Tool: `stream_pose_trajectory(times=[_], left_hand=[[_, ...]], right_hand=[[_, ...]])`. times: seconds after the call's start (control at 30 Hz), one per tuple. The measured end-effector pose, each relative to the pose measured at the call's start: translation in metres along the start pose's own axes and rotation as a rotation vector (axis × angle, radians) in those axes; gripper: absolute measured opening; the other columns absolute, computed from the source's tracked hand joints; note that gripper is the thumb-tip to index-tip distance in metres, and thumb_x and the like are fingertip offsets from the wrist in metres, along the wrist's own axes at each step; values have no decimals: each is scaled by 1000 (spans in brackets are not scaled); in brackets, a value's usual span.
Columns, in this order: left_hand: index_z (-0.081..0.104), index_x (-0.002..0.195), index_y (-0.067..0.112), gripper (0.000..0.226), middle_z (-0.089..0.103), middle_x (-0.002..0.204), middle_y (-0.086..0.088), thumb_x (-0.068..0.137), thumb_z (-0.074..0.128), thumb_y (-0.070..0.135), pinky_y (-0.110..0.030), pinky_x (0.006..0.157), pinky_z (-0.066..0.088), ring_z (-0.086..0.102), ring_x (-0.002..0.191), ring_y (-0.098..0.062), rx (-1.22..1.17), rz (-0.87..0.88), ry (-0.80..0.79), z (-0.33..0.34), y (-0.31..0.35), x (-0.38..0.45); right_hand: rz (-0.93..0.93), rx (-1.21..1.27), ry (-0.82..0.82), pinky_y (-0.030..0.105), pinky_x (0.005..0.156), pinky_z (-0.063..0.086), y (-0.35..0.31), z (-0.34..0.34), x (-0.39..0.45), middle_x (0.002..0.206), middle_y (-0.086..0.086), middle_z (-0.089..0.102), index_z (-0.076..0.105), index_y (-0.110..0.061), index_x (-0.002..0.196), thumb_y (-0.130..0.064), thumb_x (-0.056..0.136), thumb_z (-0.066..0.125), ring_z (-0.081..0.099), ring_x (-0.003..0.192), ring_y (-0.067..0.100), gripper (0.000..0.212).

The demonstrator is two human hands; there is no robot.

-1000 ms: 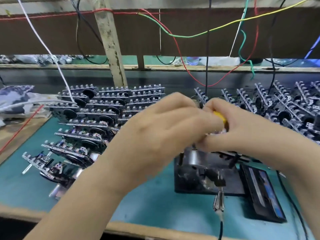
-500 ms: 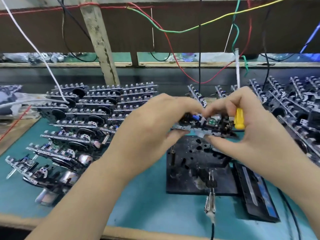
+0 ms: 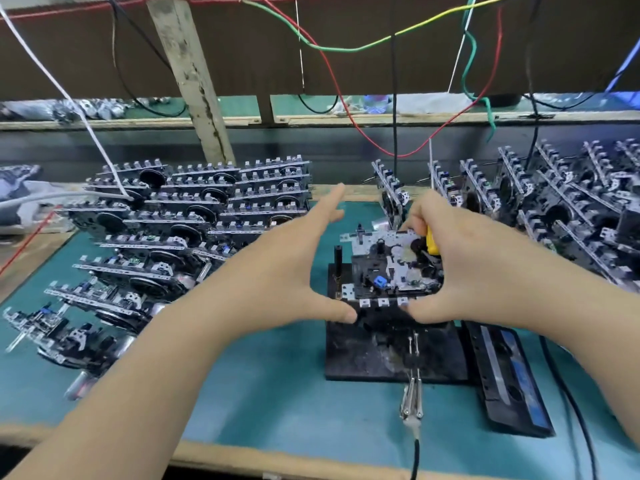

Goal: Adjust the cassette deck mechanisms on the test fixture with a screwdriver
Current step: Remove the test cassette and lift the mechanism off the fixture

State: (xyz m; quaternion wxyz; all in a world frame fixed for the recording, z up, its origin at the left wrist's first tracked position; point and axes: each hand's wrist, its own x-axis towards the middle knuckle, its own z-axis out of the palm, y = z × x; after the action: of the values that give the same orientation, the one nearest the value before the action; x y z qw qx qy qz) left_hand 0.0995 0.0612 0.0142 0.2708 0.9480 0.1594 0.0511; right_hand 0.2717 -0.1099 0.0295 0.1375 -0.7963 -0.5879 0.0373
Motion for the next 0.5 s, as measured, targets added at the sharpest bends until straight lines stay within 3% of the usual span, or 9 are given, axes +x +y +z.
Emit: stream_pose_trajectory(times=[0.1, 0.27, 0.37, 0.43, 0.5], left_hand=[[-14, 152, 54, 134, 34, 153, 33, 65, 88, 55, -13, 88, 34, 48, 108, 16, 49, -14, -68, 3, -3, 8], [-6, 157, 43, 136, 44, 149, 27, 62, 91, 50, -24, 95, 34, 39, 135, -4, 91, -43, -65, 4, -3, 19], [2, 160, 34, 136, 44, 150, 23, 60, 92, 49, -31, 107, 37, 39, 139, -7, 134, -64, -103, 4, -1, 25], [7, 160, 31, 134, 44, 151, 22, 59, 93, 48, -31, 110, 36, 40, 139, -8, 146, -80, -115, 4, 0, 27], [11, 160, 32, 131, 43, 152, 23, 59, 93, 48, -28, 106, 37, 43, 137, -9, 153, -93, -122, 5, 0, 28]], right_hand=[[-14, -37, -25, 26, 53, 30, -1, 10, 3, 75, -4, 46, 25, -28, 93, -49, 59, 81, 40, 65, 10, 69], [27, -3, -62, 27, 51, 25, 4, 18, 6, 75, -5, 45, 25, -29, 92, -52, 60, 81, 37, 62, 8, 68], [37, 5, -136, 26, 59, 36, 6, 15, 6, 93, -7, 55, 22, -32, 91, -61, 57, 82, 46, 75, 5, 74], [75, -10, -205, 31, 69, 47, 13, 4, 4, 110, -5, 57, 21, -34, 92, -63, 52, 84, 55, 89, 12, 80], [124, -50, -271, 34, 67, 50, 22, -11, 1, 116, -1, 61, 22, -41, 94, -59, 50, 86, 60, 83, 17, 80]])
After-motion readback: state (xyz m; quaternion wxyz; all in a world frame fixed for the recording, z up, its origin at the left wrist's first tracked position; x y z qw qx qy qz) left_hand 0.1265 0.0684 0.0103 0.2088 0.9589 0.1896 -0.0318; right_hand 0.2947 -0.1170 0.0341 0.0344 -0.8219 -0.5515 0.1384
